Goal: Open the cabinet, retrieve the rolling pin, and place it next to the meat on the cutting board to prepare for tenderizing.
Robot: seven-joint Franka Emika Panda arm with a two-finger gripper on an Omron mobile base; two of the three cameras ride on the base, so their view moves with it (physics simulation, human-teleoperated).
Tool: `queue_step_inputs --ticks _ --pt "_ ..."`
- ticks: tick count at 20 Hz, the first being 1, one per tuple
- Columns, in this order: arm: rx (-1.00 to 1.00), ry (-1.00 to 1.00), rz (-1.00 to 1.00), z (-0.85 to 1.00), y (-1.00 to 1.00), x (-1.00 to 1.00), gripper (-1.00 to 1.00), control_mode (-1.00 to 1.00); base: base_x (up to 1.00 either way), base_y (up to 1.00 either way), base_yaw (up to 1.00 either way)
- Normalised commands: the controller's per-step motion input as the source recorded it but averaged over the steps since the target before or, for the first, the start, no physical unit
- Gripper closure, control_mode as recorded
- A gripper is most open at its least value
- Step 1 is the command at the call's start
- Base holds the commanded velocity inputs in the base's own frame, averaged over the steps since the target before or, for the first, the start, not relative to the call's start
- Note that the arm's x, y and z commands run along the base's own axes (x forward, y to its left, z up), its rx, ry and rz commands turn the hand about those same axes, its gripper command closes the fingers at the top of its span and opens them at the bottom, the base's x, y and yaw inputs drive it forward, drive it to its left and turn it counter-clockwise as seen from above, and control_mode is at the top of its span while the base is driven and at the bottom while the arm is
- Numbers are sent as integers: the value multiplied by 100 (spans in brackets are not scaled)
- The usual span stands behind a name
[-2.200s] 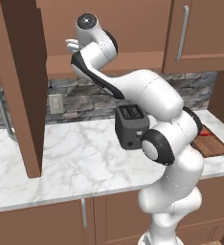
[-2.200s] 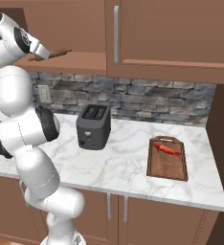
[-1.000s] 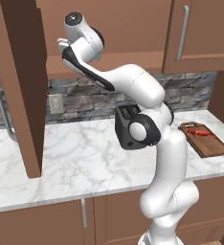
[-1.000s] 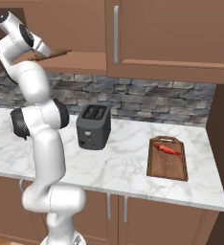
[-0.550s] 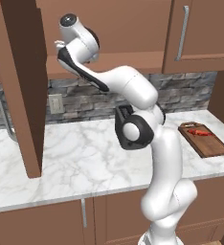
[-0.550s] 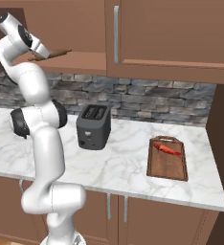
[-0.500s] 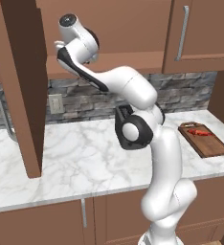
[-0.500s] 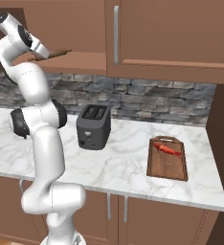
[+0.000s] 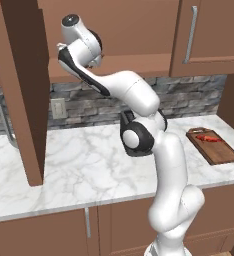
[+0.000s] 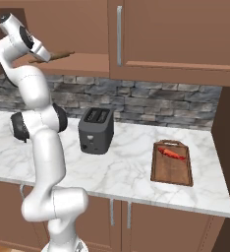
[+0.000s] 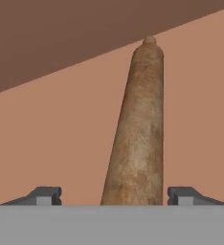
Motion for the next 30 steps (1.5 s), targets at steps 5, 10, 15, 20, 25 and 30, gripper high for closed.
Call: queue_step_inputs --ticks 5,10,15,20,25,30 --pt "6 1 0 -28 -2 5 100 -100 0 0 0" --pt "4 -9 0 -15 -11 -36 100 -100 0 0 0" --pt "5 -11 -1 5 -42 -54 100 -100 0 0 0" --pt "5 -14 -2 1 -58 -70 100 -100 0 0 0" --pt "11 -20 -3 -10 -70 -87 100 -100 0 0 0" --pt "16 -19 -4 -41 -65 -100 100 -100 0 0 0"
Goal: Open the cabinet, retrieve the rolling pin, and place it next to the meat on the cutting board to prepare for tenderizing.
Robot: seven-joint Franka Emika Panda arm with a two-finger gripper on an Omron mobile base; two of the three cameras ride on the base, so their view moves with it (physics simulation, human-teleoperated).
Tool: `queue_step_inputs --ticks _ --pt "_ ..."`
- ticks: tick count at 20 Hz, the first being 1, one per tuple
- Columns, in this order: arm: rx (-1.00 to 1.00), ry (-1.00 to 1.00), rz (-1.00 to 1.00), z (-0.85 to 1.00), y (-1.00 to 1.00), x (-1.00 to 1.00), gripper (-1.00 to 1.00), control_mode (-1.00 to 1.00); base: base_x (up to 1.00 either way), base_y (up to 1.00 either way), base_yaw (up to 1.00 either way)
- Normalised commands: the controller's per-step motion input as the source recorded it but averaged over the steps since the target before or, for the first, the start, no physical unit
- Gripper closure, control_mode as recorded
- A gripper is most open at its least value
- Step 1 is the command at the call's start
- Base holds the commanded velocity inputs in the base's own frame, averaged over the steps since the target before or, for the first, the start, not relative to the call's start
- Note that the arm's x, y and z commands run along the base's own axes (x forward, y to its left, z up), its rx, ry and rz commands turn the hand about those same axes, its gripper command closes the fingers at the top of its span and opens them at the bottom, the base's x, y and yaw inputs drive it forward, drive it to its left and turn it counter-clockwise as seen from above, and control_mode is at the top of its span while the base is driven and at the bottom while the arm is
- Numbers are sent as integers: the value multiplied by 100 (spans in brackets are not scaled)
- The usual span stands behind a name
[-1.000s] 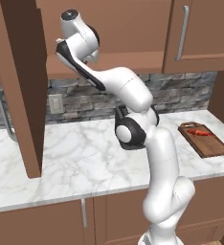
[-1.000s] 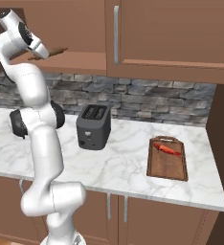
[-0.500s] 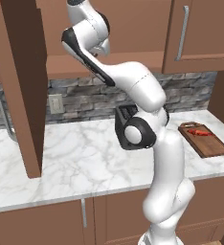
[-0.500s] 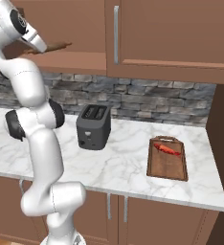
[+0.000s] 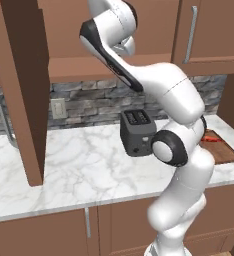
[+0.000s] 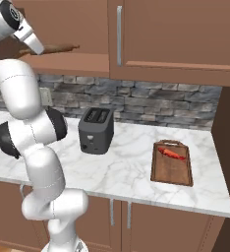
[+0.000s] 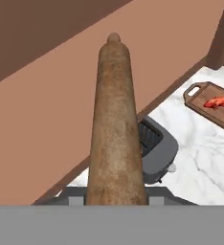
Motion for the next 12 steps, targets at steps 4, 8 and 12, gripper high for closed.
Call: queue_step_inputs --ticks 4,8,12 --pt "18 -18 -5 -54 -61 -100 100 -100 0 0 0" --pt "17 -13 -6 -46 -65 -100 100 -100 0 0 0" --pt "17 -9 -6 -41 -71 -100 100 -100 0 0 0"
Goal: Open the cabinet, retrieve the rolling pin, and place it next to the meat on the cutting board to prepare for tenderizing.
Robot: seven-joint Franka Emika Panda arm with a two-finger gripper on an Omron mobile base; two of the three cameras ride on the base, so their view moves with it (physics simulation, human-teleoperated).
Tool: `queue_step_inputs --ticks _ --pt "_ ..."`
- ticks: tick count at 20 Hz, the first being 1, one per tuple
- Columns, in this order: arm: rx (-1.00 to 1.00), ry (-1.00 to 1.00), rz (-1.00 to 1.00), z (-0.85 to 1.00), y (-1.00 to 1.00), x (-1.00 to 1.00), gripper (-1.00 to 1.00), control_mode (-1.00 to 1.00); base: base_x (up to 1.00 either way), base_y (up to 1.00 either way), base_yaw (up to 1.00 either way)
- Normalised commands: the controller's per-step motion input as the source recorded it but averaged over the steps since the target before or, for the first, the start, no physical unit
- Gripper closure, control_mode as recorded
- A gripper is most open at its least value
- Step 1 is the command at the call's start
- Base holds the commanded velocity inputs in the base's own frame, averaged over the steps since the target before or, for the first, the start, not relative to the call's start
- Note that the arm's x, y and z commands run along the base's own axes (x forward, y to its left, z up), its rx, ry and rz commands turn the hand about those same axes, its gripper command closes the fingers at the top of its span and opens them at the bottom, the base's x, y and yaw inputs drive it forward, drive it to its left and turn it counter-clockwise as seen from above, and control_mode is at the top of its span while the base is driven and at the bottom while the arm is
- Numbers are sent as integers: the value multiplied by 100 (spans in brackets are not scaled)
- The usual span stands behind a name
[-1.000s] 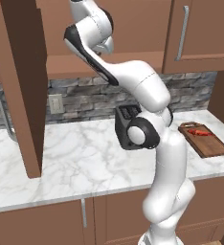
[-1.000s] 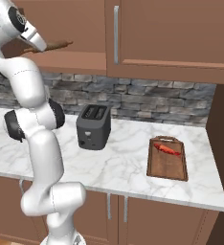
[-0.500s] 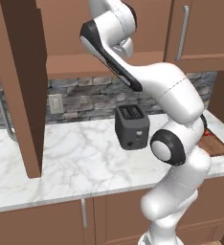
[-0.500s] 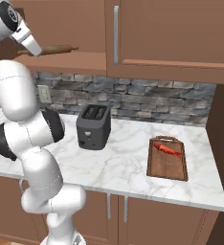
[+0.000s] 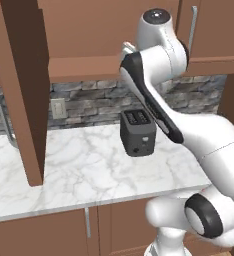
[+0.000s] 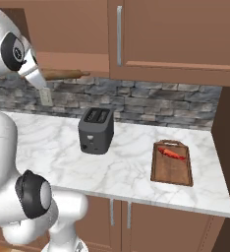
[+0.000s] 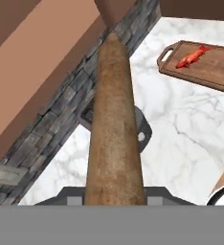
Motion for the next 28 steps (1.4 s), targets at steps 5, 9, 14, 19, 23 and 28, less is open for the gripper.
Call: queue_step_inputs --ticks 5,9,14,19,23,28 --pt "15 -3 -7 -34 -74 -94 100 -100 0 0 0" --pt "4 2 -18 -20 -75 -43 100 -100 0 0 0" --pt "0 8 -25 -1 -73 -1 100 -100 0 0 0" --pt "0 11 -25 0 -72 1 100 -100 0 0 0" --pt "0 12 -26 -6 -72 5 100 -100 0 0 0" --pt "1 4 -22 -29 -72 0 100 -100 0 0 0"
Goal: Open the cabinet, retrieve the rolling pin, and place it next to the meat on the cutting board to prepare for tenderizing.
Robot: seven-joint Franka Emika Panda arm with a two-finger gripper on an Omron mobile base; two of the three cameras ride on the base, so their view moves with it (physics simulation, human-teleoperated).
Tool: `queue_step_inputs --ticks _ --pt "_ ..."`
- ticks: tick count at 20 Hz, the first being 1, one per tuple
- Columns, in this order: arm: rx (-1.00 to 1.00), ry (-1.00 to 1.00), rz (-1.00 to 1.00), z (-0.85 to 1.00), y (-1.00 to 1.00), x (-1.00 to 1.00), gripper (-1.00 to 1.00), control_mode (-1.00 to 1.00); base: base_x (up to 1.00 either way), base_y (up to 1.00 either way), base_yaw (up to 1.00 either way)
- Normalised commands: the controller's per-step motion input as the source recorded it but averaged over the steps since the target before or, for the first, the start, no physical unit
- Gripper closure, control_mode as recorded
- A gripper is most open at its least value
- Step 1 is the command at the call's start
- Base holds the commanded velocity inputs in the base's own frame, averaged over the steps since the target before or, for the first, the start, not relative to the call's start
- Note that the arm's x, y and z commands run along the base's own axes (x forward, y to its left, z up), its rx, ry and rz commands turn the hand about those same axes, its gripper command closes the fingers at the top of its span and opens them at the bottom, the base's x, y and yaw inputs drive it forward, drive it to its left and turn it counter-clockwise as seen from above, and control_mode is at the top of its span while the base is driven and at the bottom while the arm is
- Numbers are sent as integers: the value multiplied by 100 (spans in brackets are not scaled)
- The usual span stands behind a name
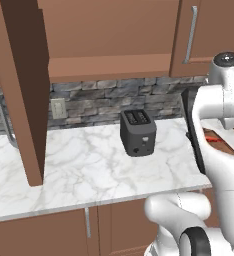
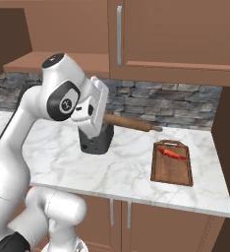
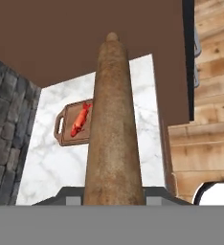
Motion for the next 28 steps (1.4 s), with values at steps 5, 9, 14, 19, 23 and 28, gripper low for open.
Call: queue_step_inputs --ticks 5,9,14,19,23,28 --pt "3 0 -15 -53 -61 0 100 -100 0 0 0" --pt "0 0 -11 -57 -52 0 100 -100 0 0 0" --pt "0 0 -2 -59 -49 5 100 -100 0 0 0" --pt "0 0 0 -60 -46 8 100 -100 0 0 0" --pt "0 0 0 -49 -31 31 100 -100 0 0 0" --pt "-2 0 0 -37 -11 44 100 -100 0 0 0"
